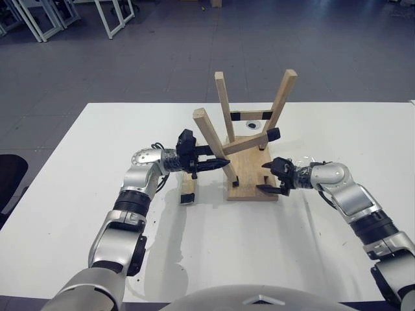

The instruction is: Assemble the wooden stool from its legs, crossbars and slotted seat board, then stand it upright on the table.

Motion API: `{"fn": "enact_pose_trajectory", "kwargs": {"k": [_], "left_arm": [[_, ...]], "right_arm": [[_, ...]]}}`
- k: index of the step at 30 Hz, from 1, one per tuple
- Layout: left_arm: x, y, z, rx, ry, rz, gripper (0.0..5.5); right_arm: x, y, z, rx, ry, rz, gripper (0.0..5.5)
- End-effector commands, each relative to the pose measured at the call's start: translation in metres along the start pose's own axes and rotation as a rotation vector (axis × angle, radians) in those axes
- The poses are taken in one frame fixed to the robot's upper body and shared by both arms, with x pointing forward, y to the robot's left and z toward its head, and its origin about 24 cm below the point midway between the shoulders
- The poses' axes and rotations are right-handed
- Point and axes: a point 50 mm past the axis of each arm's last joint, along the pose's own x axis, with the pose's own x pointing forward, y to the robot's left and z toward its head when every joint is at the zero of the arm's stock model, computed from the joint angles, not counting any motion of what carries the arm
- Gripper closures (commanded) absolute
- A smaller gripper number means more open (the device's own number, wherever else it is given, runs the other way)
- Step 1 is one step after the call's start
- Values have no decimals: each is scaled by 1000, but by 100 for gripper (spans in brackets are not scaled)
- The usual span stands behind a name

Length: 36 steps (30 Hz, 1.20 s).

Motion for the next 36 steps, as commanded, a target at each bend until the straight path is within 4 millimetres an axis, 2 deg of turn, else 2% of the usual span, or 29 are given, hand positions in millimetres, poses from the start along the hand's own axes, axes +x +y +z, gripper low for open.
{"fn": "enact_pose_trajectory", "kwargs": {"k": [1,9,12,16,20,23,26,30,36], "left_arm": [[2,3,4,24,39,-26,345],[-2,10,-8,36,202,-30,345],[-8,6,-21,41,383,-86,345],[-11,-8,-31,-58,460,-185,345],[-11,-8,-40,-85,601,-136,345],[2,-8,-47,-125,677,-79,345],[6,-11,-54,-123,736,-23,345],[5,-26,-68,-104,798,66,345],[-6,-60,-106,-115,893,158,345]], "right_arm": [[6,24,-37,68,167,91,192],[-2,25,-36,84,145,57,192],[-9,26,-35,102,122,16,192],[-15,27,-33,128,108,-6,192],[-20,25,-33,160,90,-44,192],[-35,16,-24,215,14,-137,192],[-55,12,-21,243,-14,-215,192],[-81,14,-27,294,0,-308,192],[-80,22,-31,325,11,-318,192]]}}
